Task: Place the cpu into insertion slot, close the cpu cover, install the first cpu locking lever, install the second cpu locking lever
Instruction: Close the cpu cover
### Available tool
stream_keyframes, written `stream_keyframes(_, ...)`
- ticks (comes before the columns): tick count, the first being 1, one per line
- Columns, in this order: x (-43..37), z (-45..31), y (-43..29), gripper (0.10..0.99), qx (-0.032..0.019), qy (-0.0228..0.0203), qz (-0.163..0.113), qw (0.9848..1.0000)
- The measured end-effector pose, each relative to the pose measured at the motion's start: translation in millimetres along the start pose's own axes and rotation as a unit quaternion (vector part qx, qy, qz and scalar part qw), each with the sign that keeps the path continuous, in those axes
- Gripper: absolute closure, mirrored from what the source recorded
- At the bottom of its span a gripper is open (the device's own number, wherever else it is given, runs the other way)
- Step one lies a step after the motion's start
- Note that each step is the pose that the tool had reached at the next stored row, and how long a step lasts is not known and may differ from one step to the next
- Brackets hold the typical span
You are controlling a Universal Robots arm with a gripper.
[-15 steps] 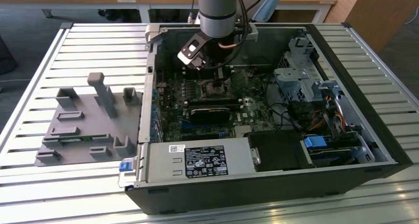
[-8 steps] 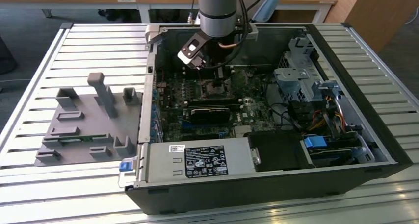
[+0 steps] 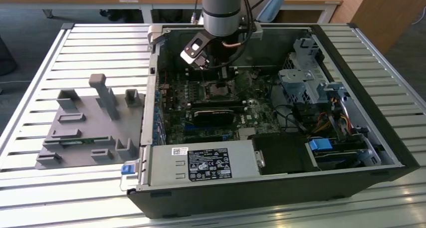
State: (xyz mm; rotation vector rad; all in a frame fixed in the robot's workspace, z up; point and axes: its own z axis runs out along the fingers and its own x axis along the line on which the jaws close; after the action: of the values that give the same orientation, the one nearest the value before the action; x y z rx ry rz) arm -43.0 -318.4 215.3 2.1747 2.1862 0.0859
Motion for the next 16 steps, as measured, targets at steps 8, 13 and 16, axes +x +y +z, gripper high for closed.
stream_keyframes(8, 0.0, -12.6, 1.0, 0.980, 0.0004, 0.0000, 0.000, 1.0000)
stream_keyframes(13, -0.6, -14.4, 1.2, 0.980, 0.0004, 0.0001, 0.000, 1.0000)
stream_keyframes(16, -3.8, -14.4, 1.2, 0.980, 0.0004, 0.0000, 0.000, 1.0000)
